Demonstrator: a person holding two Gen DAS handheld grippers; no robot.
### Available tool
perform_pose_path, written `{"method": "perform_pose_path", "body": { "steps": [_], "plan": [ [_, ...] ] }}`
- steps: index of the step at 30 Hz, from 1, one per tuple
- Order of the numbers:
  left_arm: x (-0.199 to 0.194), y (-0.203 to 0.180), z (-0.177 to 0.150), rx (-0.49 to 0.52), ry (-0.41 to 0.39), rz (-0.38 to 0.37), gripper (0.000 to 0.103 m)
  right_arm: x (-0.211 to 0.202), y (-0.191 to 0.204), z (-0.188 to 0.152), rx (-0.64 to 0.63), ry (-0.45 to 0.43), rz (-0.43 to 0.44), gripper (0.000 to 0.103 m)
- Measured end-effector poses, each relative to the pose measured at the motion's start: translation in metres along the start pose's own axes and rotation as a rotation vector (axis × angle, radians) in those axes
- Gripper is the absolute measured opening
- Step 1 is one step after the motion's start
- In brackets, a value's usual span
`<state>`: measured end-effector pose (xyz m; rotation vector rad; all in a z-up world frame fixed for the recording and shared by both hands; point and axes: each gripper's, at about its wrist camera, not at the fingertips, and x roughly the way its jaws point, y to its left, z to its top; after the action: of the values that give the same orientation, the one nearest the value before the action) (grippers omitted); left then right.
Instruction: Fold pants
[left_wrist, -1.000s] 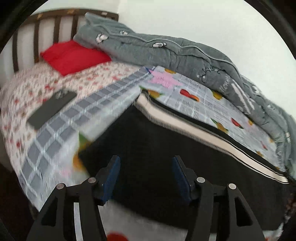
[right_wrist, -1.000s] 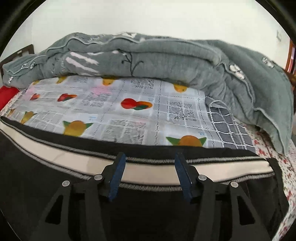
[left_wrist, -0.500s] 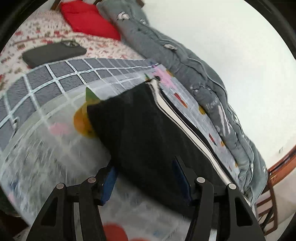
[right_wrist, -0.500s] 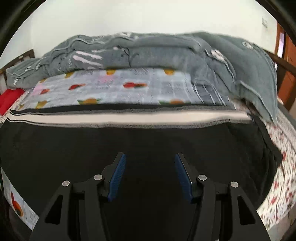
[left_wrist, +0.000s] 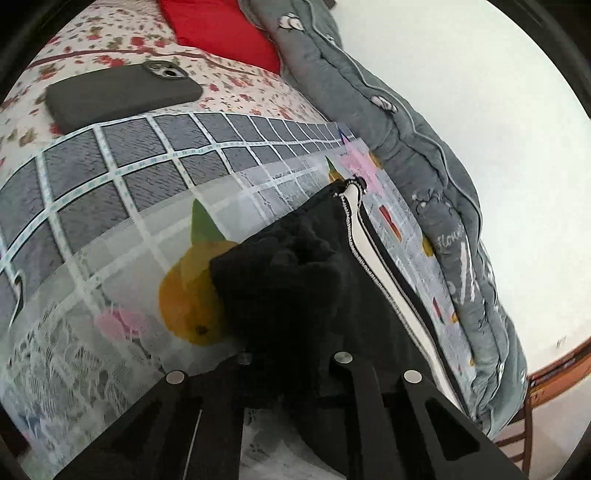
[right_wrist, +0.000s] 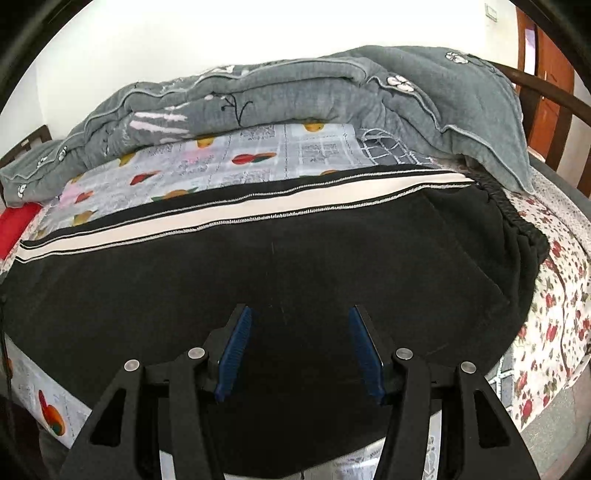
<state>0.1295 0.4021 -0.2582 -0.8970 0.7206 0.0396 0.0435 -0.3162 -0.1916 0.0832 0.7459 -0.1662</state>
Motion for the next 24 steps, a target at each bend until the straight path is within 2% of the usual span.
{"method": "perform_pose_path", "body": {
  "steps": [3, 6, 7, 9, 12, 18, 24],
  "plan": [
    [-0.007, -0.014, 0.0, 0.029, -0.035, 0.046, 0.009, -0.009, -0.004, 0.0, 0.012, -0.017, 0.018, 0.055],
    [-0.018, -0.046, 0.002, 0.112, -0.083, 0.091, 0.008, -0.017, -0.007, 0.002, -0.002, -0.029, 0.022, 0.055],
    [-0.024, -0.066, 0.001, 0.168, -0.108, 0.108, 0.008, -0.019, -0.008, 0.002, -0.014, -0.035, 0.022, 0.055],
    [-0.036, -0.103, -0.005, 0.26, -0.159, 0.104, 0.009, -0.023, -0.009, 0.004, -0.031, -0.045, 0.018, 0.055],
    [-0.045, -0.153, -0.021, 0.357, -0.18, 0.077, 0.008, -0.03, -0.014, 0.007, -0.05, -0.073, 0.016, 0.055],
    [-0.04, -0.256, -0.087, 0.563, -0.158, 0.015, 0.008, -0.041, -0.04, 0.01, -0.017, -0.132, 0.091, 0.055],
    [-0.003, -0.332, -0.191, 0.775, -0.035, -0.042, 0.008, -0.033, -0.065, 0.007, 0.041, -0.115, 0.117, 0.055]
  ]
}}
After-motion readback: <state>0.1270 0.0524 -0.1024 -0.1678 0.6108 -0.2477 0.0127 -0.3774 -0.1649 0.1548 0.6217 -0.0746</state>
